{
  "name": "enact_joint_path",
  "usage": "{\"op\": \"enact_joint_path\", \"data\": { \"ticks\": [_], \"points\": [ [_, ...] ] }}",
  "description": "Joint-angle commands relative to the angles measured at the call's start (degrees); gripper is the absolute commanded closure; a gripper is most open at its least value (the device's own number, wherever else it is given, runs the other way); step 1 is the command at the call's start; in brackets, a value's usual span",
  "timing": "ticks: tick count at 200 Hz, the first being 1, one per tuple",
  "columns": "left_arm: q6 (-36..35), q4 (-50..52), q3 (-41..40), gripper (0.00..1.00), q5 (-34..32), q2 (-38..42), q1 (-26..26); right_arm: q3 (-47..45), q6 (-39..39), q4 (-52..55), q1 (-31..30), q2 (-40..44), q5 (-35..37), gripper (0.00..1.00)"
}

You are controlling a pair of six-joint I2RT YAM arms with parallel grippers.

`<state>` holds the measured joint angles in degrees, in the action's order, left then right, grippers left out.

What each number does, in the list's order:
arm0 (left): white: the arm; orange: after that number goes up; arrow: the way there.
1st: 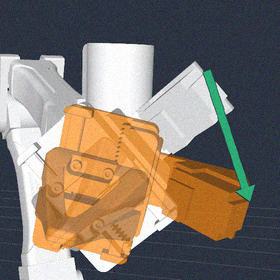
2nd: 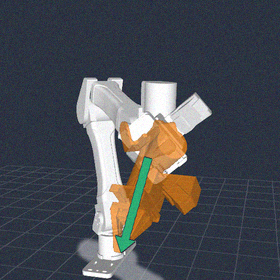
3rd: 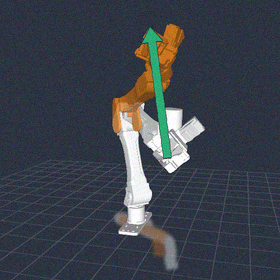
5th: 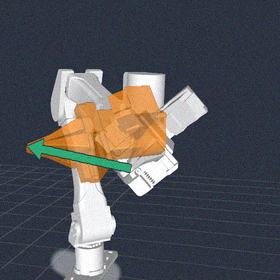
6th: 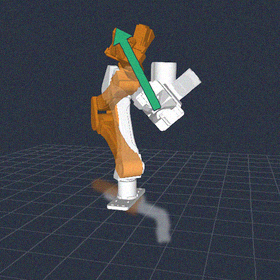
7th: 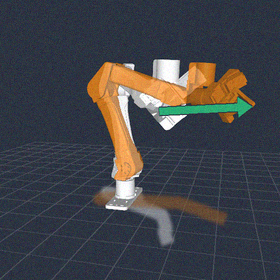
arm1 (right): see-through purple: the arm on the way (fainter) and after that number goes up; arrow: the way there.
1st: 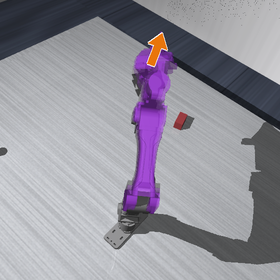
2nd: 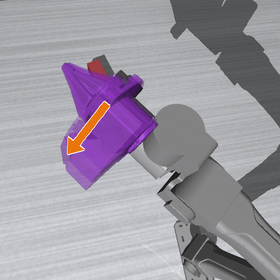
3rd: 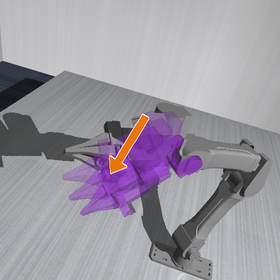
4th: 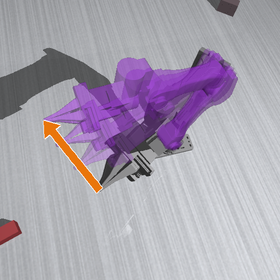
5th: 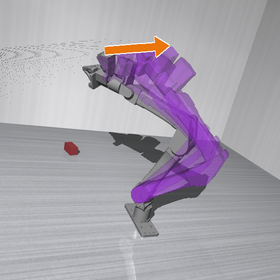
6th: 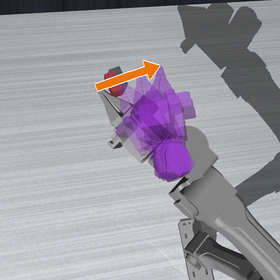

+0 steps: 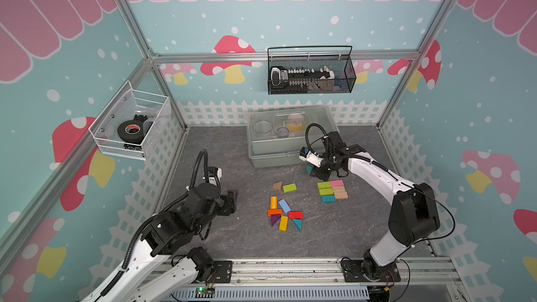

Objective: Assemble a piece of candy with building blocks
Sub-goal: Pick up the building block from the center of the board, then assemble the building block at the center of the board.

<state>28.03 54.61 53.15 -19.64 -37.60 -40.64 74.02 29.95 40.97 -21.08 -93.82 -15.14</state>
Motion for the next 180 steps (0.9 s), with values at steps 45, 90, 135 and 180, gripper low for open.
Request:
{"op": "enact_joint_path", "data": {
  "ticks": [45,90,135,180],
  "points": [
    [-1.7,-0.4,-0.7,0.27,3.3,1.9,-1.5,-0.6,25.4,6.9,6.2,1.9,-2.4,0.88],
    [-1.8,-0.5,-0.8,0.27,3.7,2.1,-3.0,2.1,38.8,6.8,10.8,-1.8,-5.7,0.88],
    [-1.9,-0.6,-0.8,0.27,3.9,1.7,-3.3,7.7,45.6,9.8,12.5,-9.9,-4.8,0.88],
    [-1.9,-0.6,-0.8,0.27,3.9,0.9,-3.4,10.1,49.4,10.4,14.9,-14.5,-5.6,0.88]
  ]
}}
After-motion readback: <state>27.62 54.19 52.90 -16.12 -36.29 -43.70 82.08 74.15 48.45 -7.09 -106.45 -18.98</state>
